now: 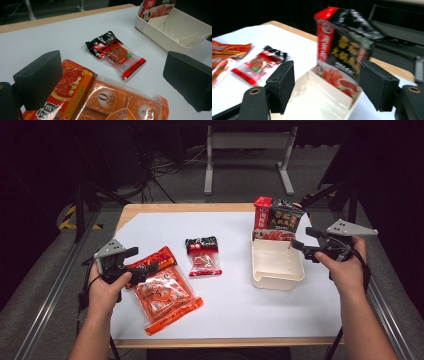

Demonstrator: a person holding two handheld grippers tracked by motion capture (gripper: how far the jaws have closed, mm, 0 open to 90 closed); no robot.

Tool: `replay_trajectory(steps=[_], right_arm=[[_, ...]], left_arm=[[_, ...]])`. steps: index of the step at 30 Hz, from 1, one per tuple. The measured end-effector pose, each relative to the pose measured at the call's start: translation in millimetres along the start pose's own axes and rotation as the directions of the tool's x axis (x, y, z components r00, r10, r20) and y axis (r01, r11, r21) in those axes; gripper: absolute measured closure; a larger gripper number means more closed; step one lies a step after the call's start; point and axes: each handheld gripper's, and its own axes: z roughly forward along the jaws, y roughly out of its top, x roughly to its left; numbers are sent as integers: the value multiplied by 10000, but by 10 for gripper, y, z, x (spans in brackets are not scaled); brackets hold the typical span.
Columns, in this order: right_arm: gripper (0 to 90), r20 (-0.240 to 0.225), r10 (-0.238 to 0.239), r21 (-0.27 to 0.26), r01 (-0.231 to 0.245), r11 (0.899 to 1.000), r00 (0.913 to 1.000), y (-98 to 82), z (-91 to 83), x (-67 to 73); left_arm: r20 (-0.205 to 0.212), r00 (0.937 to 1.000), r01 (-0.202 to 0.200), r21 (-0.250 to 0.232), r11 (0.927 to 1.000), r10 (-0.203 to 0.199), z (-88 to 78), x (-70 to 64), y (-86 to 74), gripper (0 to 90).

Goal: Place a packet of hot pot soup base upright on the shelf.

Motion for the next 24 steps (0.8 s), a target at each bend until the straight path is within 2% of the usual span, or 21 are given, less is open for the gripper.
replay_trajectory(steps=[2, 4, 5, 6, 7, 10, 14, 17, 18, 21, 22, 24], right_arm=[[294, -53, -41, 13, 41, 10000, 10000, -12, -7, 28], [297, -98, -109, -161, 108, 9998, 9999, -60, -34, 140], [294, -221, -214, -61, 213, 9998, 9995, -65, -25, 181], [294, -332, -366, 88, 369, 9993, 9988, -65, -23, 211], [294, -441, -511, 20, 512, 9987, 9977, -71, -28, 262], [286, -718, -558, 40, 562, 9984, 9959, -88, -20, 348], [282, -921, -533, 110, 546, 9984, 9943, -116, 19, 395], [273, -1384, -423, -5, 426, 9991, 9895, -152, 54, 414], [273, -1384, -423, -5, 426, 9991, 9895, -152, 54, 414], [273, -1547, -501, -39, 501, 9987, 9867, -193, 85, 429], [273, -1547, -501, -39, 501, 9987, 9867, -193, 85, 429], [273, -1644, -514, -102, 504, 9987, 9850, -209, 90, 438]], left_arm=[[-71, 10000, -31, -64, 10000, 31, -10, 17, 1, 30], [-145, 9999, -65, -145, 9999, 63, -20, 36, 3, 29], [-171, 9998, -76, -175, 9998, 73, -20, 41, 2, 30], [-165, 9998, -101, -110, 9999, 99, -21, 51, -1, 29], [-189, 9998, -109, 9, 9999, 109, -24, 56, -5, 29], [-276, 9994, -205, 222, 9995, 211, -31, 94, -20, 30], [-362, 9993, -123, 253, 9996, 132, -63, 160, -40, 33], [-556, 9983, -167, 121, 9998, 173, -77, 197, -52, 41], [-556, 9983, -167, 121, 9998, 173, -77, 197, -52, 45], [-870, 9962, -88, -122, 9999, 77, -109, 246, -67, 51], [-870, 9962, -88, -122, 9999, 77, -109, 246, -67, 56], [-1150, 9934, 0, -157, 9999, -19, -125, 281, -87, 59]])
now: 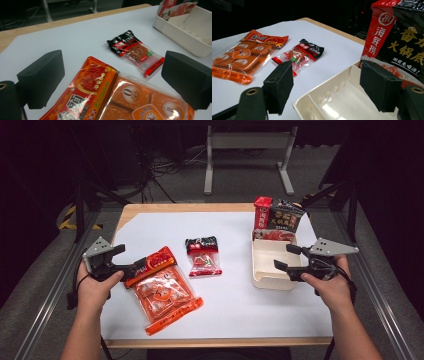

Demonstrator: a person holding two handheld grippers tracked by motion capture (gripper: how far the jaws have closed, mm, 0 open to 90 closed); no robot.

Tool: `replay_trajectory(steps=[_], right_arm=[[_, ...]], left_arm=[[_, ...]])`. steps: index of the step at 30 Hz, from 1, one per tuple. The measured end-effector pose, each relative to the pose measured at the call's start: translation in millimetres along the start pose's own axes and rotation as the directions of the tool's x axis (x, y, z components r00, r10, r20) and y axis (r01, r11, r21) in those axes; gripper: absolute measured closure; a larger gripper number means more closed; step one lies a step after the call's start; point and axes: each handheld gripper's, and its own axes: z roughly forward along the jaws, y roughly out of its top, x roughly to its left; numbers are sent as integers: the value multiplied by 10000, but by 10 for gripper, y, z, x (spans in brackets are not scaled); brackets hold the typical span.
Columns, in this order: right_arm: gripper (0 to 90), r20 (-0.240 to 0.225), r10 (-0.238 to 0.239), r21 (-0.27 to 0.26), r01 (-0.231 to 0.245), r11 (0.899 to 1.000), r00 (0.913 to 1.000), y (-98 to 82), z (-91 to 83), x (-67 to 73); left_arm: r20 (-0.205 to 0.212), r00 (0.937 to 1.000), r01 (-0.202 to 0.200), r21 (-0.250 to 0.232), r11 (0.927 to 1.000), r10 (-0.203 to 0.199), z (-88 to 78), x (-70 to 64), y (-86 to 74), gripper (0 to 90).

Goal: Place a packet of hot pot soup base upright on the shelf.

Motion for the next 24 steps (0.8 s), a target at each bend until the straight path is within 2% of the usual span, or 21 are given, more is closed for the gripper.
replay_trajectory(steps=[6, 12, 14, 16, 17, 19, 22, 24], right_arm=[[269, -119, -64, -40, 64, 10000, 9999, -7, 3, 37], [265, -191, -297, -35, 297, 9996, 9994, 9, 13, 101], [265, -165, -365, -31, 365, 9993, 9992, 16, 15, 120], [265, -179, -418, -18, 418, 9991, 9990, 16, 19, 132], [265, -179, -418, -18, 418, 9991, 9990, 16, 19, 132], [265, -186, -448, 3, 448, 9990, 9988, 13, 27, 138], [263, -203, -489, 66, 491, 9988, 9986, 2, 42, 146], [262, -201, -505, 144, 508, 9986, 9985, -6, 51, 155]], left_arm=[[-447, 9984, 350, 49, 9994, -348, 21, 131, -69, 78], [-1084, 9896, 973, 201, 9951, -946, 105, 303, -186, 94], [-1040, 9888, 1089, 145, 9939, -1069, 140, 366, -239, 112], [-1207, 9846, 1309, 277, 9910, -1267, 175, 429, -297, 117], [-1207, 9846, 1309, 277, 9910, -1267, 175, 429, -297, 122], [-1499, 9793, 1459, 593, 9875, -1357, 207, 496, -371, 127], [-1663, 9730, 1746, 781, 9815, -1599, 228, 561, -444, 138], [-1687, 9714, 1857, 1011, 9774, -1671, 245, 606, -492, 142]])
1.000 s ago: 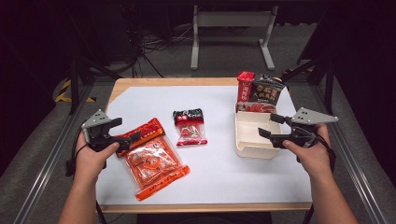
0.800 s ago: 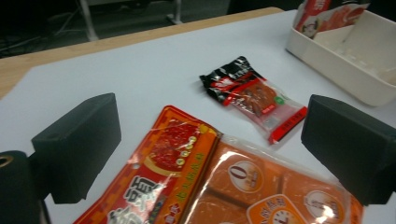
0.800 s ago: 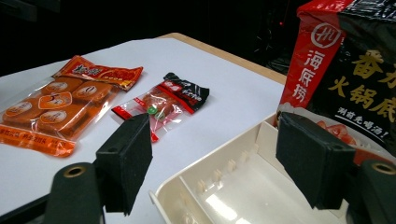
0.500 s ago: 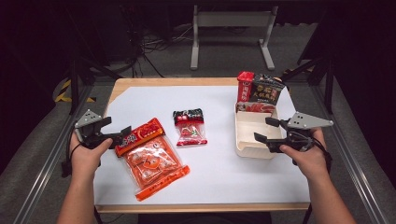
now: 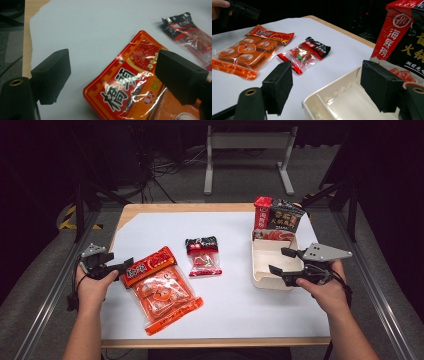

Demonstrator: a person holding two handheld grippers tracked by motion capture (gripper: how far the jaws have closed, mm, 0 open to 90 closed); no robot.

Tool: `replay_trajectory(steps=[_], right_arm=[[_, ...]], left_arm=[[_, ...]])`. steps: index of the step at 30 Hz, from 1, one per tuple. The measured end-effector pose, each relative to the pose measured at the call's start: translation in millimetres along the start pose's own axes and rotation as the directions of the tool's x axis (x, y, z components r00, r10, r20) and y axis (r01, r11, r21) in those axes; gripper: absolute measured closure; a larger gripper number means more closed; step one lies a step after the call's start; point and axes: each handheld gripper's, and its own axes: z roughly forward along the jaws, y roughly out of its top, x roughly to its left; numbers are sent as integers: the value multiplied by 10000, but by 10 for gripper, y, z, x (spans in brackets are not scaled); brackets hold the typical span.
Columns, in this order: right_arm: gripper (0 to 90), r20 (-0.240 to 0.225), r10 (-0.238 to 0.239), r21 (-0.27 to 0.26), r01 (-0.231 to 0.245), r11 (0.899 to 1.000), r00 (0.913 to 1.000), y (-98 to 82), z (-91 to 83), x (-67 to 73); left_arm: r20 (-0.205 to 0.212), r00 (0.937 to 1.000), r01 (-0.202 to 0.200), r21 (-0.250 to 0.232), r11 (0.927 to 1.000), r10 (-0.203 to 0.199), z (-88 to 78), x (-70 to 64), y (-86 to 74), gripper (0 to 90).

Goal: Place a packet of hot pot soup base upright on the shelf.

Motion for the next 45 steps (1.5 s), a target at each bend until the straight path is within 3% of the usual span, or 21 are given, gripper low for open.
replay_trajectory(steps=[5, 9, 17, 26, 29, 32, 36, 38, 39, 45], right_arm=[[257, -181, -50, 12, 51, 10000, 9998, -12, 44, 11], [257, -225, -104, 97, 106, 9999, 9997, -20, 78, 19], [249, -233, -167, 207, 172, 9996, 9996, -26, 106, 40], [249, -203, -197, 299, 203, 9993, 9996, -40, 119, 37], [249, -214, -214, 331, 221, 9992, 9995, -39, 121, 42], [249, -206, -190, 358, 197, 9992, 9996, -43, 124, 41], [249, -203, -235, 368, 243, 9990, 9995, -45, 127, 38], [249, -207, -216, 409, 224, 9989, 9996, -45, 129, 42], [249, -208, -202, 420, 210, 9989, 9996, -46, 131, 42], [249, -193, -216, 453, 224, 9987, 9996, -51, 141, 40]], left_arm=[[224, 9990, 393, 184, 9991, -397, 67, 93, -88, 124], [137, 9984, 546, 454, 9975, -553, 111, 134, -144, 121], [67, 9987, 495, 1339, 9898, -509, 190, 138, -197, 160], [303, 9983, 426, 1813, 9825, -489, 236, 115, -212, 180], [204, 9988, 411, 1811, 9826, -455, 233, 112, -213, 201], [377, 9975, 524, 1860, 9812, -604, 229, 107, -214, 215], [844, 9929, 662, 1943, 9787, -839, 210, 115, -213, 316], [1241, 9876, 716, 1903, 9791, -963, 210, 112, -219, 436], [1334, 9866, 672, 1906, 9794, -937, 215, 112, -219, 451], [1253, 9883, 610, 1945, 9790, -865, 239, 97, -230, 596]])
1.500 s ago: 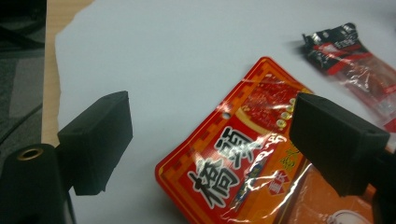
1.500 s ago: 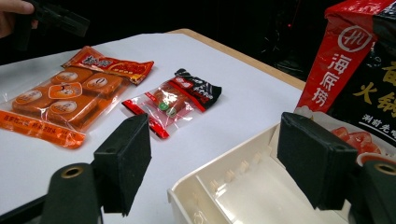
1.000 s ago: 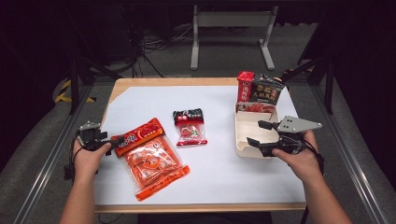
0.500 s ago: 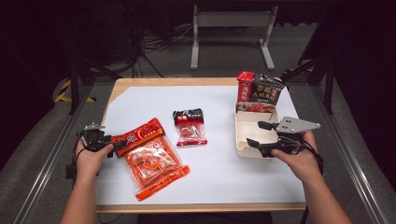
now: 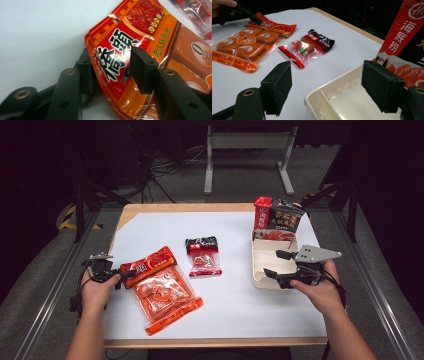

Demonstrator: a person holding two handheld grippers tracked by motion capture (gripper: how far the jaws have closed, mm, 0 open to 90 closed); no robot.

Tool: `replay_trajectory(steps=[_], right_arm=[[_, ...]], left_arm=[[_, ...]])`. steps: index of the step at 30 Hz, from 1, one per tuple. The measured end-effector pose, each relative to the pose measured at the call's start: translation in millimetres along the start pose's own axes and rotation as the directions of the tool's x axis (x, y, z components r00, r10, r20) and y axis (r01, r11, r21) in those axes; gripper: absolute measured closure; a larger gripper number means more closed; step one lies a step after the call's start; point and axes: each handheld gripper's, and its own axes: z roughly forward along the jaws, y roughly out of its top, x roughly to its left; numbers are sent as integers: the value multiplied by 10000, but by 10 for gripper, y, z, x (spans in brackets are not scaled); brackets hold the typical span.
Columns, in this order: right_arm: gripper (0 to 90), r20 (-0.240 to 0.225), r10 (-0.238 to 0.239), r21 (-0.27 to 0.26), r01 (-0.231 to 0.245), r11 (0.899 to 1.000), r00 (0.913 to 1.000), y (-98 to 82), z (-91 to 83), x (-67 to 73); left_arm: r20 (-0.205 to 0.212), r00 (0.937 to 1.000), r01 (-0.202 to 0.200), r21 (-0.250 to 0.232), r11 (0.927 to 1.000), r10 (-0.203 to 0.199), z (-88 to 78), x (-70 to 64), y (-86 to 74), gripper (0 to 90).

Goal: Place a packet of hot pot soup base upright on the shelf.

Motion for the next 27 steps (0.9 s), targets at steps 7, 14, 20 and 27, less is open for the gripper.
replay_trajectory(steps=[7, 14, 20, 27], right_arm=[[249, -42, 21, 86, -21, 10000, 10000, -5, 28, 2], [264, -92, 93, 29, -93, 10000, 9999, -4, 21, -2], [411, -216, -204, 534, 215, 9983, 9996, -8, 0, -27], [465, -259, -85, 610, 100, 9981, 9996, -10, -22, -44]], left_arm=[[424, 9990, 193, -525, 9984, -171, 11, 3, -22, 879], [481, 9988, 115, -860, 9962, -73, -32, -38, -5, 897], [723, 9974, 156, -1154, 9932, -73, -75, -41, 11, 898], [943, 9955, 229, -1527, 9880, -85, -158, -77, 41, 898]])
